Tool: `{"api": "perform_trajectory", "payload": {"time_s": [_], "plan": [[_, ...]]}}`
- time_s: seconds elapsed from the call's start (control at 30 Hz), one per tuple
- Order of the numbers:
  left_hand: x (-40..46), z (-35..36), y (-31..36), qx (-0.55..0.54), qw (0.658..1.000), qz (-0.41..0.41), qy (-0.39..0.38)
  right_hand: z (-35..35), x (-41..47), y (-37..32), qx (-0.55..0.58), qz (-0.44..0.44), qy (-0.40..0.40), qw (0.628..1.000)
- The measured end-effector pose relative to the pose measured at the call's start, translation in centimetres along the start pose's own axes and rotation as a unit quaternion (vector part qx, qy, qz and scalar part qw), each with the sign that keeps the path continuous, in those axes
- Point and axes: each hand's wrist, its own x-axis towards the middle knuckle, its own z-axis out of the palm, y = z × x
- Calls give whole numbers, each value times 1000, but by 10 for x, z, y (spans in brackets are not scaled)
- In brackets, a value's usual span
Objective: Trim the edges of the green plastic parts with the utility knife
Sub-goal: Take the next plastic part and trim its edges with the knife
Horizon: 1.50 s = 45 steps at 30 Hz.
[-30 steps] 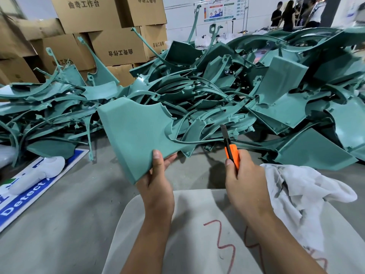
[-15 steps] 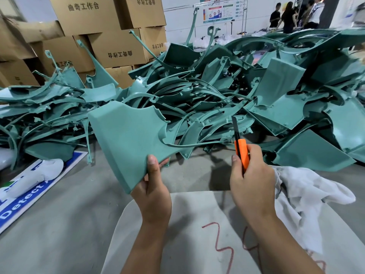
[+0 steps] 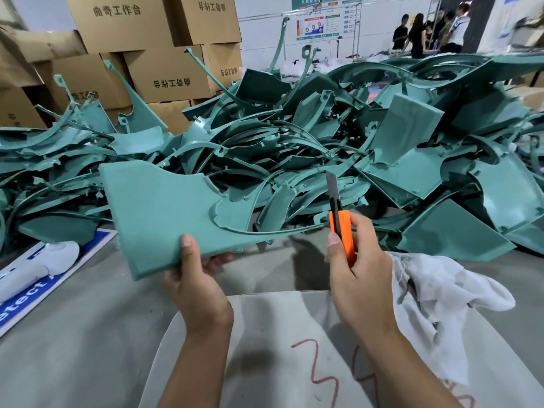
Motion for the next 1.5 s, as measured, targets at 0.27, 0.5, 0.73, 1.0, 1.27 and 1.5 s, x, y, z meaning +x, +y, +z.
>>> {"api": "perform_trajectory", "payload": {"time_s": [0.27, 0.5, 0.73, 1.0, 1.27, 1.5], "plan": [[20, -6, 1, -35, 976, -199, 85, 1, 2, 6, 101, 73, -94, 988], [23, -8, 5, -66, 952, -295, 41, 4, -1, 3, 80, 88, -119, 986], [24, -6, 4, -146, 935, -323, 26, 3, -1, 8, -30, 93, -120, 988], [21, -3, 4, -135, 942, -303, 46, 2, -2, 3, -29, 66, -113, 991], [22, -5, 4, -134, 943, -299, 52, 4, -5, 3, -87, 53, -162, 982], [20, -2, 7, -162, 940, -296, 42, 5, -5, 1, -68, 93, -157, 981]]}}
